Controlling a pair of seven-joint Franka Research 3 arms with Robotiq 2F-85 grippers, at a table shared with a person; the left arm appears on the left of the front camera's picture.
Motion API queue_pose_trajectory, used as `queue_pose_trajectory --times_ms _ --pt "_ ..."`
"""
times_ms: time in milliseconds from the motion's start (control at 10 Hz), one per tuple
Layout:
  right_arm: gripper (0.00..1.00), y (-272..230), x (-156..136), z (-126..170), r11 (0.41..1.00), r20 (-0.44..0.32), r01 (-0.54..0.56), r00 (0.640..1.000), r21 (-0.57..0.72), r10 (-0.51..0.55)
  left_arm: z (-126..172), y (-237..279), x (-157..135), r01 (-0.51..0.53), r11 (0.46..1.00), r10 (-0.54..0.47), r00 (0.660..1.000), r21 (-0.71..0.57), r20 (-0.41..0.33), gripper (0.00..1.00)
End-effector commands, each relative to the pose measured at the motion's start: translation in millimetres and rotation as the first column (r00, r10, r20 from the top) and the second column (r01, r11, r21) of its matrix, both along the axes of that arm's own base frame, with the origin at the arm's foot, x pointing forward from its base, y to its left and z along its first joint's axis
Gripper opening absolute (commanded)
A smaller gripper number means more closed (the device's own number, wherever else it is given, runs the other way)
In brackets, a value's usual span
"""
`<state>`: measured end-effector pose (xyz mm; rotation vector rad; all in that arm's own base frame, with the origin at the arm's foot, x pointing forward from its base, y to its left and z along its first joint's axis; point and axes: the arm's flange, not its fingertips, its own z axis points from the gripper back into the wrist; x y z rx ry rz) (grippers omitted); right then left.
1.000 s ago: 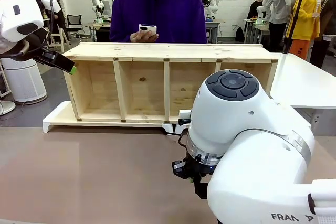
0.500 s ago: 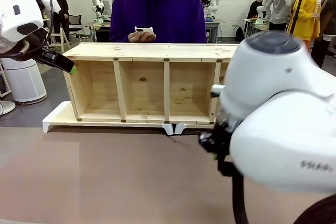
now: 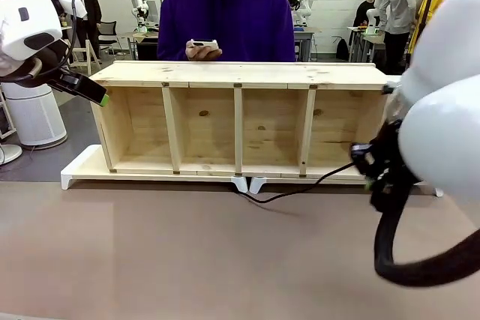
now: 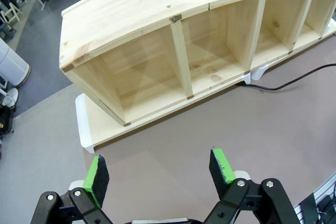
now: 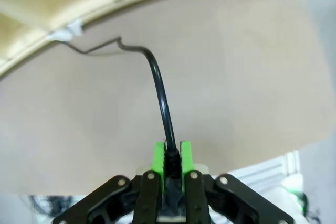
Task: Perform cable management.
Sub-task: Pull the grasped Power Cable to the location of the Power Strip.
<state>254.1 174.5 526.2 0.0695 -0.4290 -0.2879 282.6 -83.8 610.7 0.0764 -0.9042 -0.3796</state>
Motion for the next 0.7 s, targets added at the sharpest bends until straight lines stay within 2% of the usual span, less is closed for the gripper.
queue_pose_trajectory --times_ms 0,300,600 --pt "0.15 -78.8 -29.8 -56.9 0.996 0.006 0.080 0.997 0.048 -0.080 0.3 0.0 2.5 0.007 1.000 -0.007 1.000 0.009 0.015 1.00" --pt "0.15 -130.5 -18.5 -45.2 0.980 0.004 0.193 0.981 0.044 -0.194 0.3 0.0 2.5 0.007 1.000 -0.007 1.000 0.009 0.015 1.00" --pt "0.15 -149.2 -0.7 -37.4 0.971 0.015 0.239 0.971 -0.008 -0.238 0.3 0.0 2.5 0.007 1.000 -0.007 1.000 0.009 0.015 1.00"
